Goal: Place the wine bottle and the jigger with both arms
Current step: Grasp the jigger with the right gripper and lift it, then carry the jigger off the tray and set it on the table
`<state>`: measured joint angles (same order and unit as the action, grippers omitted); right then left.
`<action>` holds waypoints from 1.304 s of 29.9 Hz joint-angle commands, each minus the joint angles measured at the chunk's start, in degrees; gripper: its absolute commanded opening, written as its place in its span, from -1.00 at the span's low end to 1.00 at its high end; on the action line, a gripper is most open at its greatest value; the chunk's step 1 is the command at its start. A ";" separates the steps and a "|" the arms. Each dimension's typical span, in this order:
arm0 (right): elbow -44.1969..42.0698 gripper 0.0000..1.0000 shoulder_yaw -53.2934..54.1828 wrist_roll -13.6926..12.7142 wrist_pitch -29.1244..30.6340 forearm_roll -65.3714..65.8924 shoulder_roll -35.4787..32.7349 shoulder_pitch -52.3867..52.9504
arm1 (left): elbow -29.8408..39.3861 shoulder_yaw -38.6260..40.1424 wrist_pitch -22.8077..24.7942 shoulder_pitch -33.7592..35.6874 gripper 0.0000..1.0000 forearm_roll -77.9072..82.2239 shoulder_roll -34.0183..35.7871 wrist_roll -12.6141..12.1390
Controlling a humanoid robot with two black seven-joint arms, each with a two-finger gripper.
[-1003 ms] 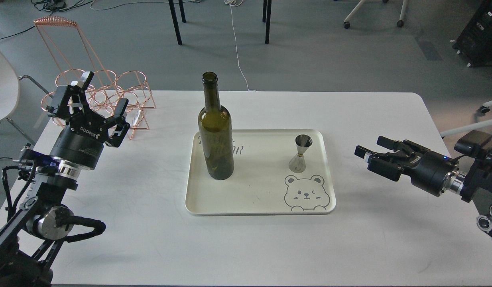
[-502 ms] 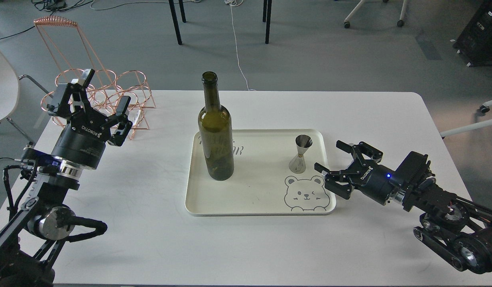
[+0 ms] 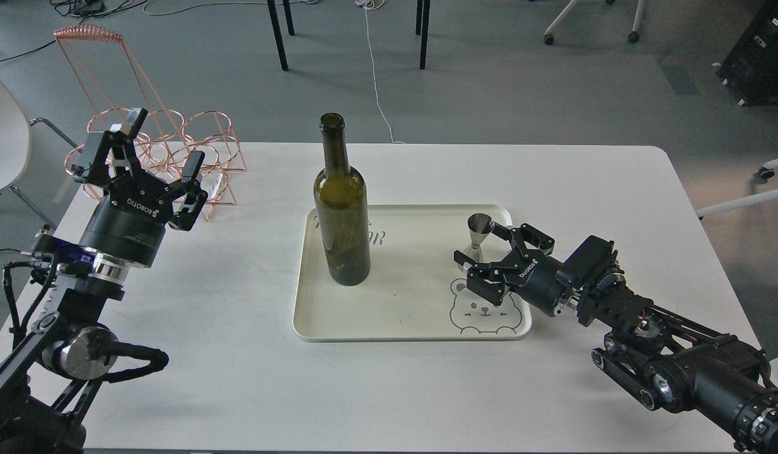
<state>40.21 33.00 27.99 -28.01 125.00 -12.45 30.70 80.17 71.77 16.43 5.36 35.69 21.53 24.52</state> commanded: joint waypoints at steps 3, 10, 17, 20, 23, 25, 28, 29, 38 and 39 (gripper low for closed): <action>-1.88 0.14 -0.13 0.01 0.01 0.00 1.11 0.68 | 0.07 0.12 0.01 0.00 0.96 0.00 -0.08 0.00; -3.03 -0.42 0.04 0.01 0.01 0.00 2.52 0.59 | 0.07 0.21 0.01 0.00 0.96 0.00 -0.26 0.00; -2.15 -0.59 0.48 0.01 0.01 0.00 2.17 0.77 | 0.51 0.21 0.01 0.00 0.96 0.00 -0.26 0.00; -0.14 -0.59 2.85 0.01 0.01 0.00 0.77 0.77 | 0.51 0.21 0.01 0.00 0.96 0.00 -0.26 0.00; 2.59 -0.58 6.27 0.01 0.01 0.00 -2.92 0.59 | 0.60 0.30 0.09 0.00 0.96 -0.09 -0.17 0.00; 4.00 -0.58 8.82 0.01 0.01 -1.59 -4.94 -0.02 | 0.69 0.30 0.09 0.00 0.96 0.00 -0.09 0.00; 5.23 -0.57 10.41 0.01 0.01 -6.69 -9.42 -1.34 | 0.69 0.21 0.09 0.00 0.96 -0.09 -0.08 0.00; 5.32 -0.57 10.41 0.01 0.01 -8.18 -11.18 -1.95 | 0.69 0.21 0.09 0.09 0.96 -0.09 0.00 0.00; 4.62 -0.53 10.15 0.01 0.01 -11.98 -19.28 -8.37 | 1.66 0.03 0.09 0.00 0.96 0.00 0.09 -0.09; 4.62 -0.53 10.15 0.01 0.01 -12.06 -19.28 -8.90 | 1.66 -0.05 0.09 0.00 0.96 0.00 0.09 -0.09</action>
<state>44.96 43.18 27.99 -28.00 113.12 -31.00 23.48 81.78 71.81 16.53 5.36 35.64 21.59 24.51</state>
